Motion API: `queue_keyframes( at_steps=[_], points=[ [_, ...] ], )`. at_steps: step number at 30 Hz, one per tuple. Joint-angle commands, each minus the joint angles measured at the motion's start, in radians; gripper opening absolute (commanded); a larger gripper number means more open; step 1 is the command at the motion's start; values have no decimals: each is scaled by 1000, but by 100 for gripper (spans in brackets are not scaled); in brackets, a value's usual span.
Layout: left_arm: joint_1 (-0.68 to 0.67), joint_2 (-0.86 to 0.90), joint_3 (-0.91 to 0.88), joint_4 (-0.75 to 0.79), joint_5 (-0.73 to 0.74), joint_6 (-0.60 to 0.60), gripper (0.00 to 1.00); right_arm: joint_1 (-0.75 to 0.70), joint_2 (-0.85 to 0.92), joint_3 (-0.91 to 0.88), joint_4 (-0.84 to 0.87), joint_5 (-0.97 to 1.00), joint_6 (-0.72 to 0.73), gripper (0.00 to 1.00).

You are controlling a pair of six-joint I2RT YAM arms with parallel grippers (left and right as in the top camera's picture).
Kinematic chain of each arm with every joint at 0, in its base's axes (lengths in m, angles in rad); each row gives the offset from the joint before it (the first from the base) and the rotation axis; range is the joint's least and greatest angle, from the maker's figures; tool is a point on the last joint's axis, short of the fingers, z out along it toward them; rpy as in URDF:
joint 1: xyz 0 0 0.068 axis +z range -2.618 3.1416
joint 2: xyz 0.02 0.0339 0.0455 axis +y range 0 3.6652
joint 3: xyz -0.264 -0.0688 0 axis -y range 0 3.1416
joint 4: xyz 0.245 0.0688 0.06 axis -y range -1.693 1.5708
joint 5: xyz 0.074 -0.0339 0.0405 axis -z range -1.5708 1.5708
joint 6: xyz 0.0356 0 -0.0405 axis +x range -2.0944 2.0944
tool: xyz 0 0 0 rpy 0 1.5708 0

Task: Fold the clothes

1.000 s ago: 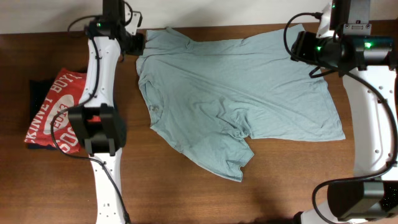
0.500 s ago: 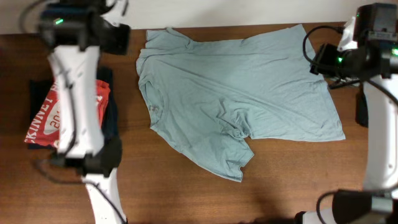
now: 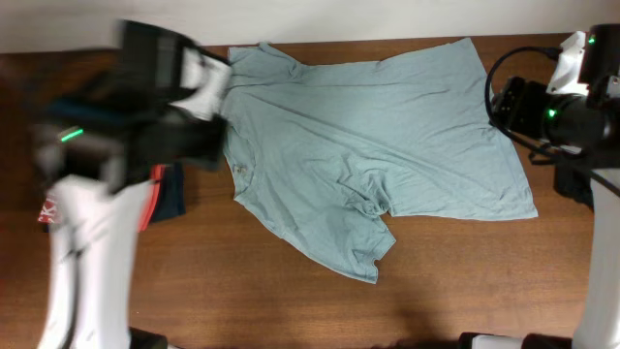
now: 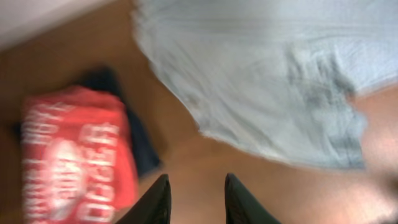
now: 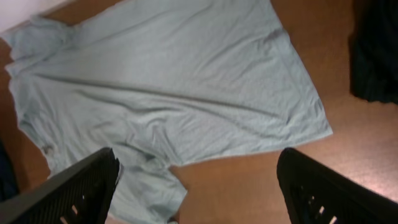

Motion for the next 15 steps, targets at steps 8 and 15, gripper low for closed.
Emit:
queue_keyframes(
  at_steps=[8, 15],
  points=[
    [-219, 86, -830, 616, 220, -54, 41, 0, 123, 3, -6, -2, -7, 85],
    [-232, 165, -987, 756, 251, -113, 41, 0, 137, 3, -10, -2, -7, 85]
  ],
)
